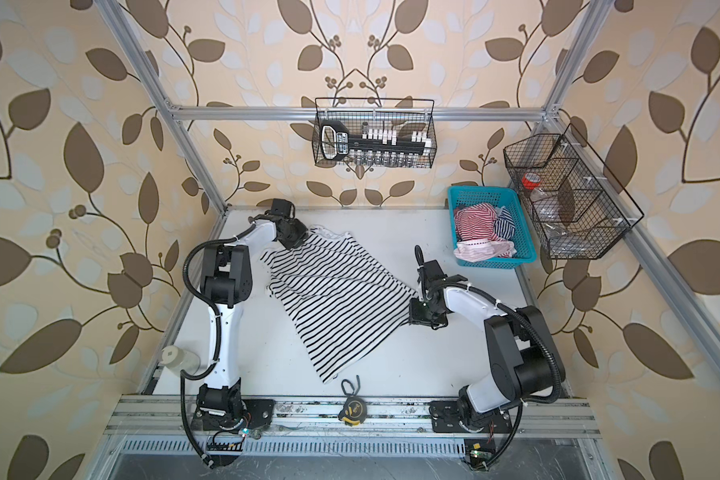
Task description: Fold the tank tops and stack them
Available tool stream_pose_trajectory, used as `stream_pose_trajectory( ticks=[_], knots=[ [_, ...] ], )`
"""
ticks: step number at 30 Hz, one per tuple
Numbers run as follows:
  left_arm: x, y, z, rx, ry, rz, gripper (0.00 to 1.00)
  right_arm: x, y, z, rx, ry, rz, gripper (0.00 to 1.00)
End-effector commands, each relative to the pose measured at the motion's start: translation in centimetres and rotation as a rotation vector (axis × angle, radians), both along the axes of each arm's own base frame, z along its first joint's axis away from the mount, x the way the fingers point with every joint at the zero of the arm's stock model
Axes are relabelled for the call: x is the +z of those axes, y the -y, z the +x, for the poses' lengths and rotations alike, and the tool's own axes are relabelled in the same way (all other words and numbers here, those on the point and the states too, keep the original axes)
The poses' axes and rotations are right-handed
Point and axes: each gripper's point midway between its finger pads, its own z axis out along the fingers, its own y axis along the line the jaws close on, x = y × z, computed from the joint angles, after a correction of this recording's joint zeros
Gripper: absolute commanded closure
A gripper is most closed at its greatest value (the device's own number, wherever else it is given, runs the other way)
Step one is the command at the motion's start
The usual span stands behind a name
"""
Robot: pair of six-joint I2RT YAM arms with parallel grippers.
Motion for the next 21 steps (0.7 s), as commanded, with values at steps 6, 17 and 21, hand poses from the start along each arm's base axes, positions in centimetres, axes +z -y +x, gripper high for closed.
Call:
stream_pose_trajectory(
  ticks=[6, 17, 21],
  knots=[
    [-3.2, -1.8, -7.2, 0.112, -0.162, 0.024, 0.75, -0.3, -0.8, 5.6, 0.063, 0.007, -0.009, 0.64],
    [-3.1, -1.7, -13.7, 0.169, -0.197, -0.035, 0.78, 0.3, -2.1, 16.5, 0.075, 0.064, 0.032, 0.79],
    [-2.3, -1.8, -15.3, 0.185, -0.198, -0.045, 0.78, 0.3, -2.0, 20.2, 0.084, 0.076, 0.026, 0.80]
  ],
)
